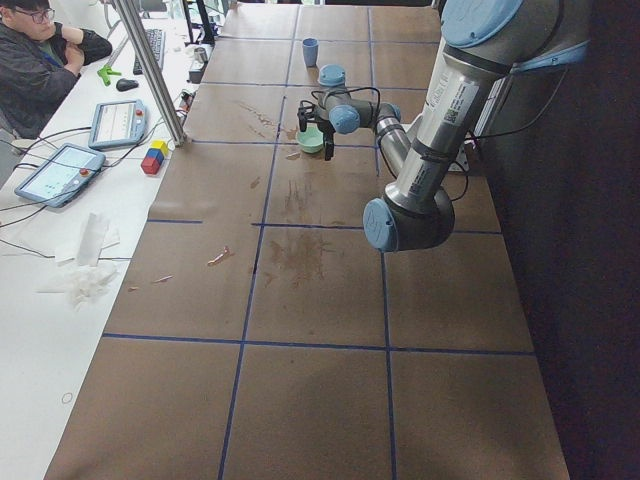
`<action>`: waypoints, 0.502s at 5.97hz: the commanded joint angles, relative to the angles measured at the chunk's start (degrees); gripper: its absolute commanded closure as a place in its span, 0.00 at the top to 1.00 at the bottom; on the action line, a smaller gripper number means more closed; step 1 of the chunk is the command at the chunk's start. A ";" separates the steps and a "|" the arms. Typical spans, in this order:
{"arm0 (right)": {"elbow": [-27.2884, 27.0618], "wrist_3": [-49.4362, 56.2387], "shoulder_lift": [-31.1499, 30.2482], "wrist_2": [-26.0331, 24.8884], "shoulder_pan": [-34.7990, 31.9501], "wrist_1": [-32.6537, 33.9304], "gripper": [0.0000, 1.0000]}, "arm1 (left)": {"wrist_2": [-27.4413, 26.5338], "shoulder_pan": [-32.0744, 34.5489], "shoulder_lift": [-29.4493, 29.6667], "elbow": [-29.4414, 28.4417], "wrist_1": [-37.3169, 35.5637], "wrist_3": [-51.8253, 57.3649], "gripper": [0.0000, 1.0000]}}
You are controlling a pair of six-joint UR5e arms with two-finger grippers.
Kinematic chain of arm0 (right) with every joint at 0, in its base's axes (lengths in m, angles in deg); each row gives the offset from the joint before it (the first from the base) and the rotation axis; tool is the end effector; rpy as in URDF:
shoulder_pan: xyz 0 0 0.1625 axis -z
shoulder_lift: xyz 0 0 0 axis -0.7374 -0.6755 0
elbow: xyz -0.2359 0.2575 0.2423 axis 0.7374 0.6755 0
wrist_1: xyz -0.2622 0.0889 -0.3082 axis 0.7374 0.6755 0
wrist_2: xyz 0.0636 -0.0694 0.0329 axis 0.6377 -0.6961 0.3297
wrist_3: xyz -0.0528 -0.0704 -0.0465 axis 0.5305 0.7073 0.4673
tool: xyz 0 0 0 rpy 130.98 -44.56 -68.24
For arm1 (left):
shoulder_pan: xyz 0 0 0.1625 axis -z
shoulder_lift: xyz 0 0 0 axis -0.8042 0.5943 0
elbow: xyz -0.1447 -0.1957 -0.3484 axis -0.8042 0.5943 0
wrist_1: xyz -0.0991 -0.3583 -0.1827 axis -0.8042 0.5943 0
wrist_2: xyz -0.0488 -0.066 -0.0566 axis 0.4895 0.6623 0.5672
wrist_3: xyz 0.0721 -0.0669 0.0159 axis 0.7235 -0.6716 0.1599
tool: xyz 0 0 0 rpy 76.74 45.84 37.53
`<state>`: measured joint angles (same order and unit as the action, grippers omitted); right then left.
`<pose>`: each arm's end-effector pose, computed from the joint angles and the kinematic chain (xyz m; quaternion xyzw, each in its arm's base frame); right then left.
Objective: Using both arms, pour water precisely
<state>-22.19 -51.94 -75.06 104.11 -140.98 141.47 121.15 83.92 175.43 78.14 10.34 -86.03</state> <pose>0.0857 -0.3491 0.6329 0.0749 -0.3670 -0.0480 0.9260 0.4884 -0.4013 0.2334 0.0030 0.4403 -0.0693 0.8952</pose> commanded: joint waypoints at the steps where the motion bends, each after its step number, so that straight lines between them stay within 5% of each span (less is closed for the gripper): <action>1: -1.82 1.80 0.05 -2.80 -0.66 6.26 1.00 | -0.18 -0.32 0.31 -0.93 0.23 -0.15 1.00; 3: -1.65 1.71 0.05 -2.47 -0.66 5.82 1.00 | -2.45 -1.11 4.24 -10.10 10.97 -10.11 1.00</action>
<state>-23.82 -50.20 -75.01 101.62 -141.61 147.34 119.92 83.32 177.72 72.79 15.57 -91.10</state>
